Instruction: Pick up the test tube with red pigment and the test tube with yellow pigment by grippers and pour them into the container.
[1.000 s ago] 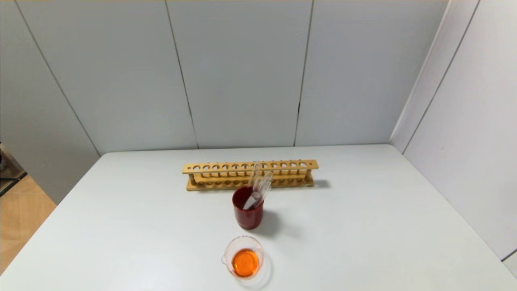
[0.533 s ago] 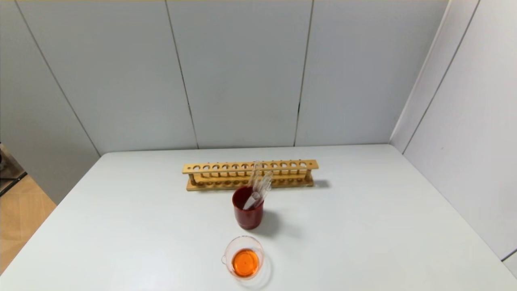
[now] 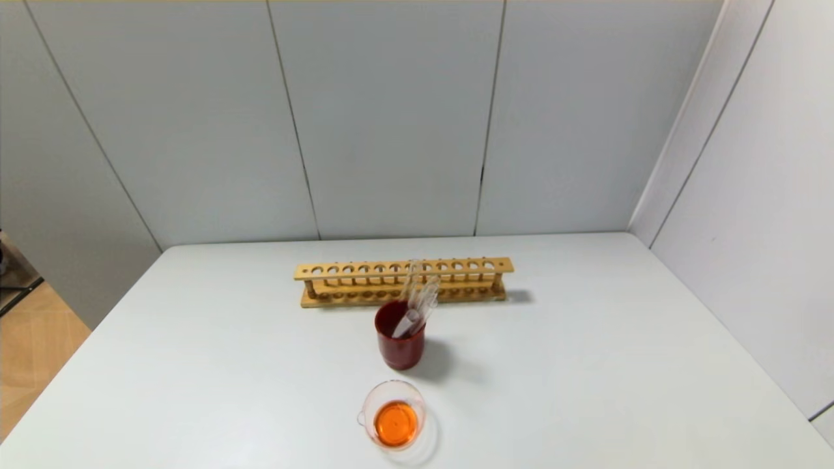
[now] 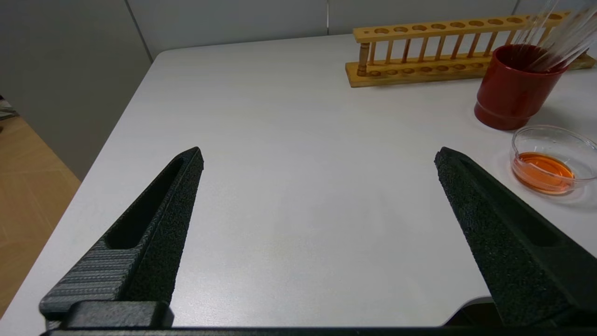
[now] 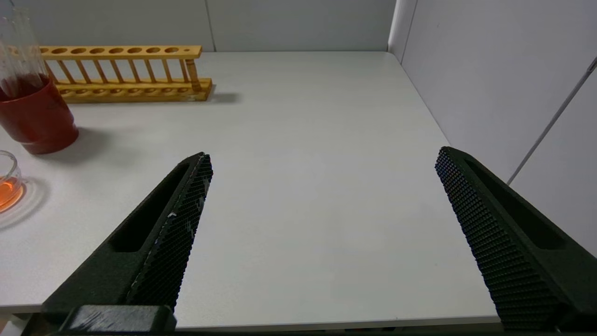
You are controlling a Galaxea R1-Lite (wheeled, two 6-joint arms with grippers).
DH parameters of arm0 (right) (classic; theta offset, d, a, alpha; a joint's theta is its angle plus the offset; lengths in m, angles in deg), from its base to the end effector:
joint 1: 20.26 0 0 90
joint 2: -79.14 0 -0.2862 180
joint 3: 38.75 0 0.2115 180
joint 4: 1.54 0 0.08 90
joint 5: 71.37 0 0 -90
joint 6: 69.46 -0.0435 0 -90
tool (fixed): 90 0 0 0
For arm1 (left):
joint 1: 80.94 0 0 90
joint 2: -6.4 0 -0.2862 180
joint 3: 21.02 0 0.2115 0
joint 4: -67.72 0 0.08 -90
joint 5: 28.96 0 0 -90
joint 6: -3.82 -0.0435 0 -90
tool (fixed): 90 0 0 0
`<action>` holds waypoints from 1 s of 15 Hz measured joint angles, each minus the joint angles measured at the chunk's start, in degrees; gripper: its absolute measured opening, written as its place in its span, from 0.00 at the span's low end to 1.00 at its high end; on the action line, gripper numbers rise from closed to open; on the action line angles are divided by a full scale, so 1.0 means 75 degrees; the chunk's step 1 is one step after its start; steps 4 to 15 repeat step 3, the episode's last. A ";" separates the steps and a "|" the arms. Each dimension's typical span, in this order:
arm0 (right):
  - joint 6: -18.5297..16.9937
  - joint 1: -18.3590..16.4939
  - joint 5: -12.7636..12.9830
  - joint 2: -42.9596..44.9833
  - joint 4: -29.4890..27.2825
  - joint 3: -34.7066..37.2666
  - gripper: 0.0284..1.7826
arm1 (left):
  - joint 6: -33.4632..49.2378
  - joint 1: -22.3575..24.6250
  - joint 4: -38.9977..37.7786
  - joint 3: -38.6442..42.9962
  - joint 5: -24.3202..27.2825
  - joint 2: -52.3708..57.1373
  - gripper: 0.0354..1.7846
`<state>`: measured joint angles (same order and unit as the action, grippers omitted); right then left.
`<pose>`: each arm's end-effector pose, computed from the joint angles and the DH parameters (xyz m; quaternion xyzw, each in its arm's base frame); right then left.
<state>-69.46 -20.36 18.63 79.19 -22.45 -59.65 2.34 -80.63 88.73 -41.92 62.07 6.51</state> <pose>0.0348 -0.0001 0.0755 0.0000 -0.0003 -0.0009 1.0000 0.0347 -0.0006 0.0753 0.0129 -0.0001 -0.0063 0.9999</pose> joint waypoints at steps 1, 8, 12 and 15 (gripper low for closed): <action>0.0000 0.0000 0.0000 0.0003 0.0000 0.0000 0.98 | -0.0002 0.0000 0.0000 0.0000 0.0002 0.0000 0.98; 0.0000 -0.0002 0.0000 0.0003 0.0000 0.0000 0.98 | -0.0002 0.0000 -0.0003 0.0000 0.0002 0.0000 0.98; 0.0000 -0.0002 0.0000 0.0003 0.0000 0.0000 0.98 | -0.0002 0.0000 -0.0003 0.0000 0.0002 0.0000 0.98; 0.0000 -0.0002 0.0000 0.0003 0.0000 0.0000 0.98 | -0.0002 0.0000 -0.0003 0.0000 0.0002 0.0000 0.98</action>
